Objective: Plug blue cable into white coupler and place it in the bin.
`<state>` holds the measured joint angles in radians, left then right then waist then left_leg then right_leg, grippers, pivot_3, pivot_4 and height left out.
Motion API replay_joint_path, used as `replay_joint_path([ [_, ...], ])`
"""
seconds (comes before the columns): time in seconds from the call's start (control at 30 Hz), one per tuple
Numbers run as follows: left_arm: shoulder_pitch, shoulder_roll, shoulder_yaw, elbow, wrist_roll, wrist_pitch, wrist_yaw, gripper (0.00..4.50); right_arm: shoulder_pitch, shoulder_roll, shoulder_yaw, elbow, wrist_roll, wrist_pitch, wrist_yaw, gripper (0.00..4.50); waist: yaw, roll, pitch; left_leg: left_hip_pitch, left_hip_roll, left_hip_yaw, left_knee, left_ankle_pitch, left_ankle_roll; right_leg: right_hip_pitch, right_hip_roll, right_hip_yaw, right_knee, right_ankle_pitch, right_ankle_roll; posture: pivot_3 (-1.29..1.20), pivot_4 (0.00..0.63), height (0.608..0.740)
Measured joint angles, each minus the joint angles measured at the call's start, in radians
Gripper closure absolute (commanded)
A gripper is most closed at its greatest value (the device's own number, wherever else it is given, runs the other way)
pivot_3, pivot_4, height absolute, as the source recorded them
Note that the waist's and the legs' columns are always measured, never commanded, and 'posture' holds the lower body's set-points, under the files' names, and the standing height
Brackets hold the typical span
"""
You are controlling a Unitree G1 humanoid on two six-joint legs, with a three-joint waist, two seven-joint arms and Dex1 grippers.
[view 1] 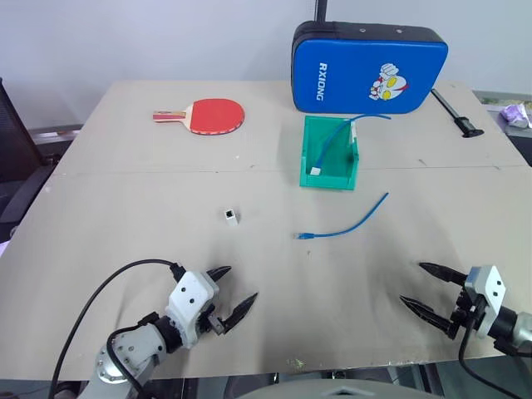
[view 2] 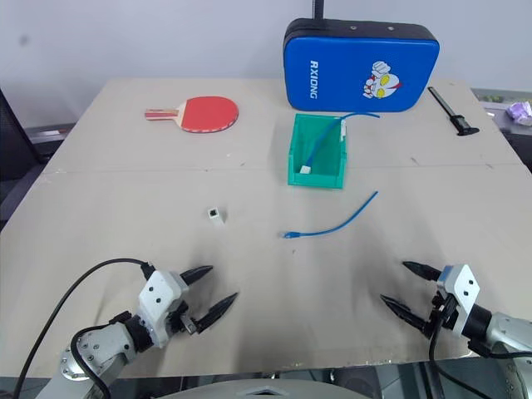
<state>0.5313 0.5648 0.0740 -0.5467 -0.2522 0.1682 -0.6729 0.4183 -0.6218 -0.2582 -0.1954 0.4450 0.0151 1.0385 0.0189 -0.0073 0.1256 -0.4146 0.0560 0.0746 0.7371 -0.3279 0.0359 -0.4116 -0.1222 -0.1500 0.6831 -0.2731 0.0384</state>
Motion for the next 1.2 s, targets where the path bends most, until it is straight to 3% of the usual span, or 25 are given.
replay_joint_path([
  [0.73, -0.111, 0.034, -0.005, -0.050, -0.029, 0.103, -0.031, 0.27, -0.018, 0.014, 0.007, 0.000, 0.013, 0.000, 0.004, 0.04, 0.000, 0.000, 0.000, 0.001, 0.000, -0.001, 0.001, 0.000, 0.000, 0.000, 0.000, 0.000, 0.003, 0.000, 0.000, 0.00, 0.150, 0.663],
  [1.0, -0.382, 0.044, -0.118, 0.169, -0.014, 0.080, -0.143, 0.27, -0.022, 0.004, 0.007, -0.061, 0.097, 0.015, 0.061, 0.04, 0.001, 0.000, -0.001, 0.001, -0.001, 0.000, 0.002, 0.000, 0.000, 0.001, 0.001, 0.000, 0.005, 0.000, 0.000, 0.00, 0.150, 0.663],
  [1.2, -0.668, 0.034, -0.263, 0.343, 0.114, 0.077, -0.167, 0.27, -0.033, -0.027, 0.005, -0.158, 0.183, 0.082, 0.086, 0.04, 0.009, -0.002, -0.002, 0.001, -0.002, 0.000, 0.002, 0.000, 0.000, 0.001, 0.001, 0.000, 0.005, 0.000, 0.000, 0.00, 0.150, 0.663],
])
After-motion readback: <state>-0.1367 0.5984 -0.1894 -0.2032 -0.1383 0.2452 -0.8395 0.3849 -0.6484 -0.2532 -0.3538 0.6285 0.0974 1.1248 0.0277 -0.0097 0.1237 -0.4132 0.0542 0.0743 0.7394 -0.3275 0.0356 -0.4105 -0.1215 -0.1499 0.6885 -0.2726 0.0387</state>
